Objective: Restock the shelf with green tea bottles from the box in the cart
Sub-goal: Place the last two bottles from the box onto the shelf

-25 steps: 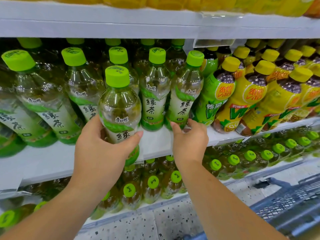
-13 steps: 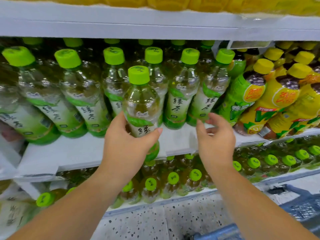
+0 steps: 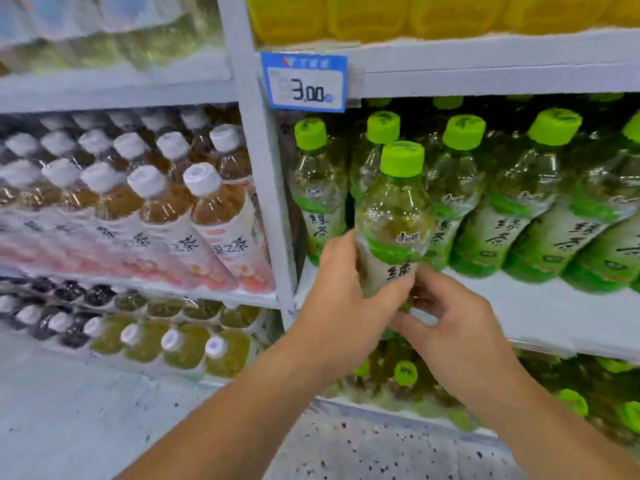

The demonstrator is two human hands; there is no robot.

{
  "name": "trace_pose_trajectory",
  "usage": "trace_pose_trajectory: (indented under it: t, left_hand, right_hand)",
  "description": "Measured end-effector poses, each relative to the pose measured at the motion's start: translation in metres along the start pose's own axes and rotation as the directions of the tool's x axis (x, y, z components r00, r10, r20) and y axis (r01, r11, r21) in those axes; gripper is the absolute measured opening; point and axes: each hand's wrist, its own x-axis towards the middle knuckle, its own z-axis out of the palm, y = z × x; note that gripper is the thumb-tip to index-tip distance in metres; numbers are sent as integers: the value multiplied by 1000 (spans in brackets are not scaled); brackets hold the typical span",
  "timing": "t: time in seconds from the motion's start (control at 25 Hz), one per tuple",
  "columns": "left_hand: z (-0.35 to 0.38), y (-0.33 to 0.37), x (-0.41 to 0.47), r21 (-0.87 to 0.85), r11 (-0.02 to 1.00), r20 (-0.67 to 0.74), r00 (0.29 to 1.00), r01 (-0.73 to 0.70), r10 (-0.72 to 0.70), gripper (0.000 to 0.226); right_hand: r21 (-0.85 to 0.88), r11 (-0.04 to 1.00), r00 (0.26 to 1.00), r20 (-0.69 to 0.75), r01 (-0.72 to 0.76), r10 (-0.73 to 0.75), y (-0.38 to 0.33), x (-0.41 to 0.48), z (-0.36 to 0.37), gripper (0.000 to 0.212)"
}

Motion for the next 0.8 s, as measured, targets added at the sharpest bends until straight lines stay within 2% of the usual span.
trace_pose_trajectory:
  t: [0.12,0.28,0.48,0.68,0.8]
  left_hand:
    - [-49,-4,10,48,996,25,997,-77,76,43]
    - [-88,-14,15,144,977,-3,987,-157,159,37]
    - [-93,-30,12,167,978,-44,990,-123,132,37]
    - [-96,-29,16,422,904,-28,996,-68,88,26]
    - [-95,-34,12,358,933,-17,998,-46,55,24]
  right_hand:
    - [9,998,998,0,57,-57,-7,23,34,50]
    - [20,995,995,-34,99,-98,-8,39,65,46]
    - [21,998,997,-52,53,-52,-4,35,84,46]
    - [-26,998,993,-101,62,-65,2,31,86,38]
    - [-31,999,993,-106,44,-47,1,29,89,39]
